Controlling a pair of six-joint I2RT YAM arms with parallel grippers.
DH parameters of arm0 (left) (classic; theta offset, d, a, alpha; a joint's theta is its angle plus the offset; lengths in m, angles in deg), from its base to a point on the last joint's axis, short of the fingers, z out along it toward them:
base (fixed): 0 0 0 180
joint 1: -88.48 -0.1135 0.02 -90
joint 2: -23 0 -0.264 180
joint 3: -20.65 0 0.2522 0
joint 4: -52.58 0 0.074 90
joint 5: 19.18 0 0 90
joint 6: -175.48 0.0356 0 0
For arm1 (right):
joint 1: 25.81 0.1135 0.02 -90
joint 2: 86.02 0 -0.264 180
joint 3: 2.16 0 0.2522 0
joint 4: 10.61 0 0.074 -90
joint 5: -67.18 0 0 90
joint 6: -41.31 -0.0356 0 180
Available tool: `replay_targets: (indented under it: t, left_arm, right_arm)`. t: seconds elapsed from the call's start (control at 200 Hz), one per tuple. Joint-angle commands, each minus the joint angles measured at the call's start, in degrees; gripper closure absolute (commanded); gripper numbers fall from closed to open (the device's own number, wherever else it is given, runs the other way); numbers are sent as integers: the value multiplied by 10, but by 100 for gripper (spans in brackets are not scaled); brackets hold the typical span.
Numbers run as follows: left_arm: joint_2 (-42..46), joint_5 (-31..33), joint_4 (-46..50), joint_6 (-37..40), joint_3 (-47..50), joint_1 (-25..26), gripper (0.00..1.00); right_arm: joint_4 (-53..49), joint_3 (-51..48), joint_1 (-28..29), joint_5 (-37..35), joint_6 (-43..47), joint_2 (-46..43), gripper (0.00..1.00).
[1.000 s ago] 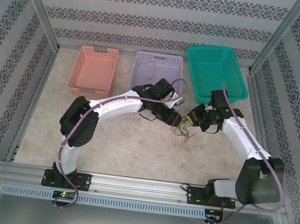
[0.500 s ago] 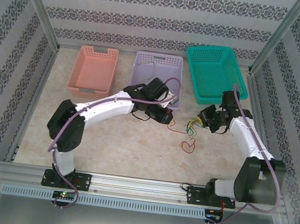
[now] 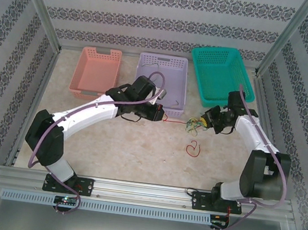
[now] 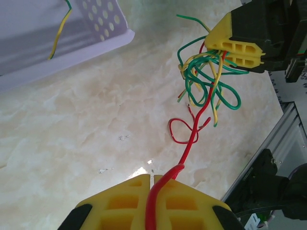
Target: Untangle the cables
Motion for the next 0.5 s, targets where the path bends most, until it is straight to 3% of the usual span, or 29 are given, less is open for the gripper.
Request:
replay_targets:
  t: [0.0,0.085,0.25,0.385,0.495]
  left_arm:
    - [27,23,51,-41,17,-27,100]
    - [31,26,37,-68,42,-27,100]
    - [50,26,25,-88,89,-27,100]
    - [63,25,35,-85,111,-27,100]
    - [72,36,50,-84,126,-27,100]
  right_arm:
    - [24,16,13,-88,2,17,75]
    - [14,12,57,-97,2,26,59]
    - [5,-45,81,-141,-6,-10,45]
    - [-55,-42,82,-221,46,-87,36]
    - [-85,-47,97,-286,106,-156,35]
